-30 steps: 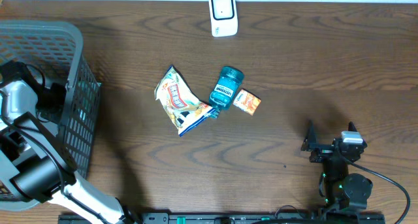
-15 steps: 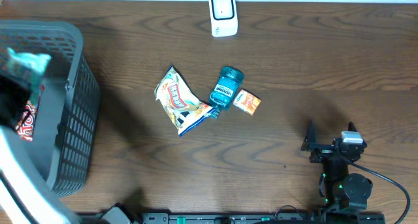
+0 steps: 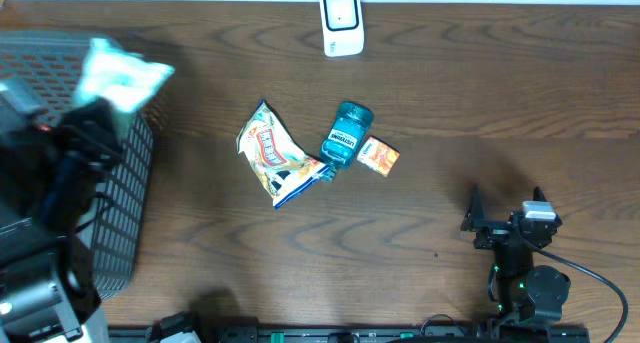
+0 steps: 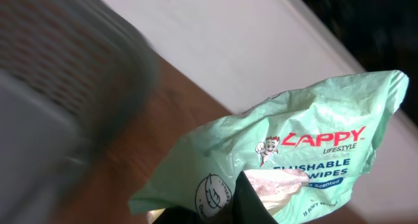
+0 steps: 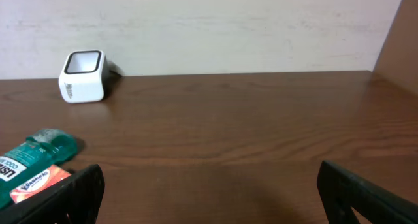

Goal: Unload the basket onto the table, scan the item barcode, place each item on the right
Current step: 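Carry the wipes pack over to the snack bag and bottle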

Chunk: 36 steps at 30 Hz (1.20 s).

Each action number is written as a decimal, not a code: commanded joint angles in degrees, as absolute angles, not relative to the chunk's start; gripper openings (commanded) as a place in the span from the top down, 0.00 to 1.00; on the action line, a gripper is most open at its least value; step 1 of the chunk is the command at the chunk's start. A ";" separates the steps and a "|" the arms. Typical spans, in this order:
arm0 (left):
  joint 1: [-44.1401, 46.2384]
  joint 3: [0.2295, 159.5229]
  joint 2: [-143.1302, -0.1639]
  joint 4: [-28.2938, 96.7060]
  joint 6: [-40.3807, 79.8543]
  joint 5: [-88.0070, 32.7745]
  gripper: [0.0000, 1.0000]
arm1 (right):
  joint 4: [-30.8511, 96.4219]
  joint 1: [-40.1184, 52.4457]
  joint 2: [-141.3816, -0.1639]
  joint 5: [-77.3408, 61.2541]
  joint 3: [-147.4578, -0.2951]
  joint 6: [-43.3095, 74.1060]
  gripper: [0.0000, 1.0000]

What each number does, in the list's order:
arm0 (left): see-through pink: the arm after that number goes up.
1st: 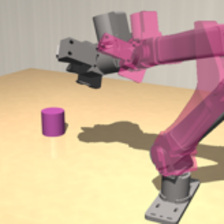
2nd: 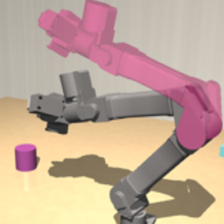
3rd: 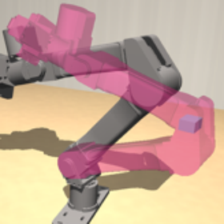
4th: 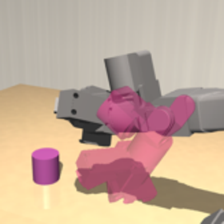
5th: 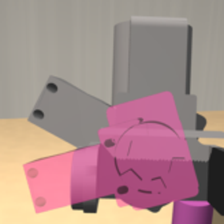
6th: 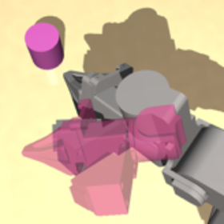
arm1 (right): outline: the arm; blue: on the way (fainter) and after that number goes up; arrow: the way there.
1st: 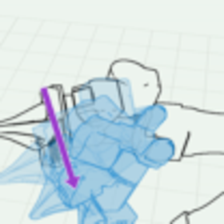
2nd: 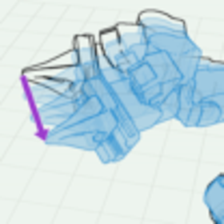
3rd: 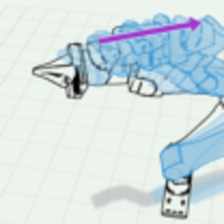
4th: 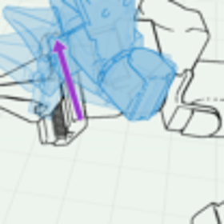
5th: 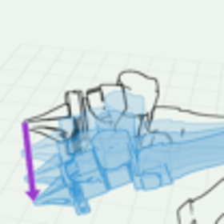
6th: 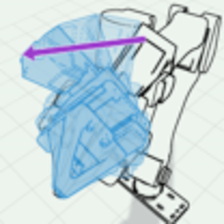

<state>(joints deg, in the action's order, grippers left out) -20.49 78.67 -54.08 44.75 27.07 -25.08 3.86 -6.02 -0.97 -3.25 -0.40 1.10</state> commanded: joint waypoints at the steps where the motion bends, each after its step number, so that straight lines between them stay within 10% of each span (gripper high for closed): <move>1: -13.39 77.84 -55.68 44.88 22.90 -25.87 0.93 | 4.03 -5.58 -0.78 -3.57 -0.32 1.87 0.01; 15: 9.43 76.27 -74.74 50.22 21.37 -12.34 0.93 | 4.03 -5.58 -0.78 -3.55 -0.32 1.87 0.01; 36: 19.75 76.23 -95.59 49.60 20.56 -12.32 0.93 | 4.05 -5.58 -0.78 -3.55 -0.32 1.87 0.01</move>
<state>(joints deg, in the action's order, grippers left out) 19.31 76.40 -94.41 49.80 21.98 -13.13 3.86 -6.02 -0.97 -3.27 -0.40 1.10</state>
